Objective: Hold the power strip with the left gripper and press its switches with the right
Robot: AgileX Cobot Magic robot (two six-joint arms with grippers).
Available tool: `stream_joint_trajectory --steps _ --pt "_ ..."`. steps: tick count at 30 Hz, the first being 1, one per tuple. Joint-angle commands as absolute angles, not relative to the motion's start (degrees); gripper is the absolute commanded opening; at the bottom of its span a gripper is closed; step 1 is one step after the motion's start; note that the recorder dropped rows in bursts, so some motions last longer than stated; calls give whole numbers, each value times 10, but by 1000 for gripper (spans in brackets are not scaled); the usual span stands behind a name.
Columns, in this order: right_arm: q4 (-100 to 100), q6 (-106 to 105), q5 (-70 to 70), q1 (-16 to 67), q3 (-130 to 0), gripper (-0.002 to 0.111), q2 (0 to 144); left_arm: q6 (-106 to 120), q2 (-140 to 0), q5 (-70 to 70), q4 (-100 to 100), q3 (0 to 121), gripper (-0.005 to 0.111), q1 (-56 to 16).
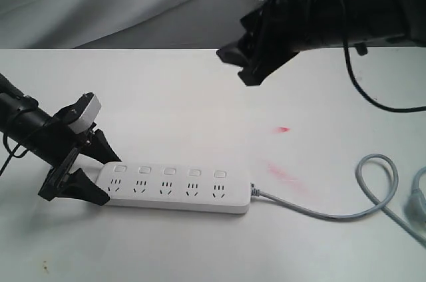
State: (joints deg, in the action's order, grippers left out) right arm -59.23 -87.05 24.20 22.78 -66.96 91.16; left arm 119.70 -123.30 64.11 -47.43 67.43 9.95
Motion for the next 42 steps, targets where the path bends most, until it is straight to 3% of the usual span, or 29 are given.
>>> stream_joint_trajectory --steps 1,12,21,25,42 --pt "-567 -784 155 227 -667 62 860 1199 -1233 629 -465 675 41 98" --pt "-554 -747 158 225 -667 59 712 1199 -1233 629 -465 675 41 98" --pt "-554 -620 221 225 -667 14 600 1199 -1233 629 -465 675 41 98" --pt "-554 -609 258 225 -667 0 562 1199 -1233 629 -465 675 41 98" --pt "-565 -563 294 225 -667 0 483 1199 -1233 629 -465 675 41 98"
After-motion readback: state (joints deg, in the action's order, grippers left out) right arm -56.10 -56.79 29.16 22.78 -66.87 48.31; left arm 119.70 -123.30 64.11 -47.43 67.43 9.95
